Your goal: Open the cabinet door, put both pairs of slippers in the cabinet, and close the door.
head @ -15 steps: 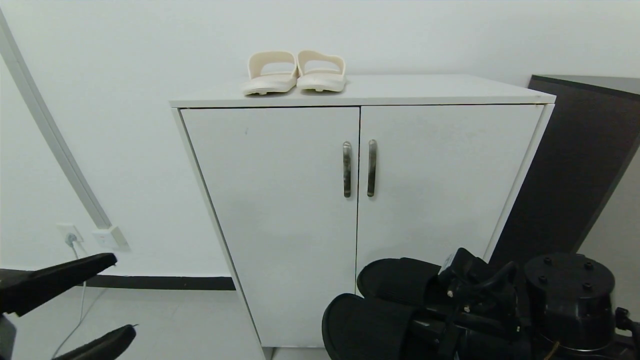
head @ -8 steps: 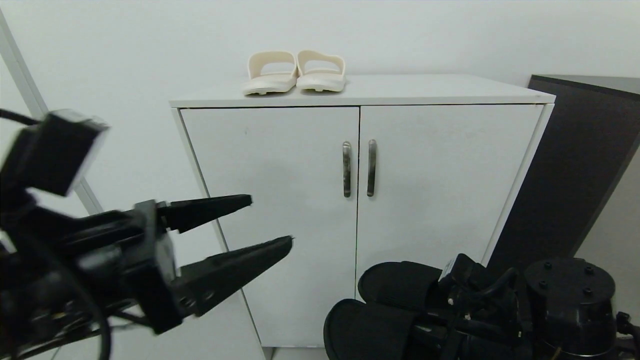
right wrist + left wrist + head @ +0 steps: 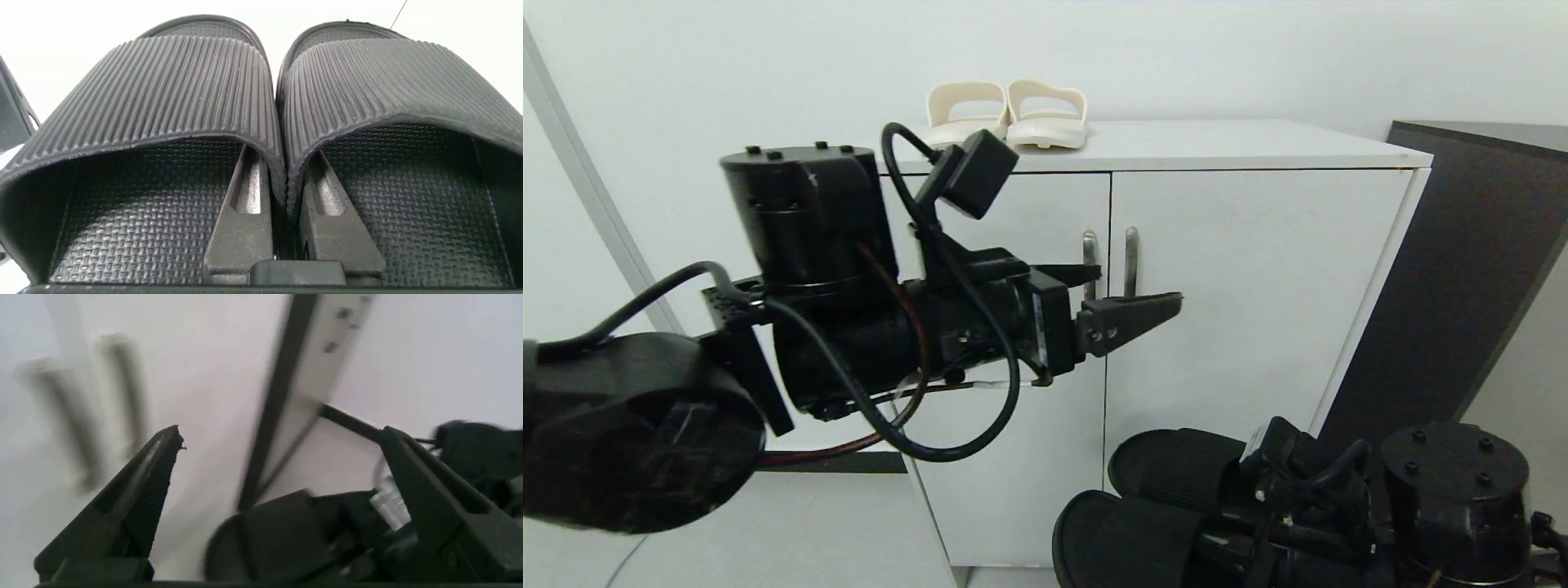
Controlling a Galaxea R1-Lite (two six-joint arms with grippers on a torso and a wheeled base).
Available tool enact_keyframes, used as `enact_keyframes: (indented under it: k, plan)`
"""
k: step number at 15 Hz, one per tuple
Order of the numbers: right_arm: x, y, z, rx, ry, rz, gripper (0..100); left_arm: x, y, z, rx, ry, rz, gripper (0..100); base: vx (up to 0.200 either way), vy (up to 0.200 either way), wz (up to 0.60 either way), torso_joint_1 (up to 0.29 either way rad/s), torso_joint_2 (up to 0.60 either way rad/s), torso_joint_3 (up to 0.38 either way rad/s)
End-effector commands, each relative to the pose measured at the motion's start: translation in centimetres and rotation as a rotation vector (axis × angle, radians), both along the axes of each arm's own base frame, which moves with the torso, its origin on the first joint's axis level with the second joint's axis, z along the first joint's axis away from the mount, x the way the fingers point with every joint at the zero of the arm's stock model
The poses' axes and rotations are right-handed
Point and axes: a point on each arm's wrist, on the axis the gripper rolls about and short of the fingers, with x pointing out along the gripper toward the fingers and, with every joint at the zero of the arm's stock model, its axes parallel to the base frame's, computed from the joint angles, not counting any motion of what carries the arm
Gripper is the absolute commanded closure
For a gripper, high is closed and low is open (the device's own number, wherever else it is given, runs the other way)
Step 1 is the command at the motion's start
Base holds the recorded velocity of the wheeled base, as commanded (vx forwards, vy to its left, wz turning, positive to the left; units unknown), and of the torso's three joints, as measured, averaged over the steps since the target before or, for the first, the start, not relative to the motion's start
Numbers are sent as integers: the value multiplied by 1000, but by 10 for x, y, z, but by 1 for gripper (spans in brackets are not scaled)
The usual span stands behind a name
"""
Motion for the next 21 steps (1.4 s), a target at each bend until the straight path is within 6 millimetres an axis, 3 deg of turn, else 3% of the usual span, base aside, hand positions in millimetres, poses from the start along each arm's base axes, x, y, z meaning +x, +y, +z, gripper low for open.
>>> enact_keyframes:
  k: [1,4,8,14,21]
  plan:
    - [-1,0,1,2,-2,1,100,16,-18,-8,9,48,-63,0,0,0,0,0,0,0]
    - [0,0,-1,-2,2,3,100,17,-17,-6,-18,113,-174,0,0,0,0,0,0,0]
    - [-1,-1,-3,-9,8,3,100,40,-20,-5,-34,107,-63,0,0,0,0,0,0,0]
    - [-1,-1,-3,-10,9,3,100,62,-5,-12,-13,143,13,0,0,0,0,0,0,0]
    - [-1,-1,-3,-11,8,3,100,80,-17,-17,-4,156,38,0,0,0,0,0,0,0]
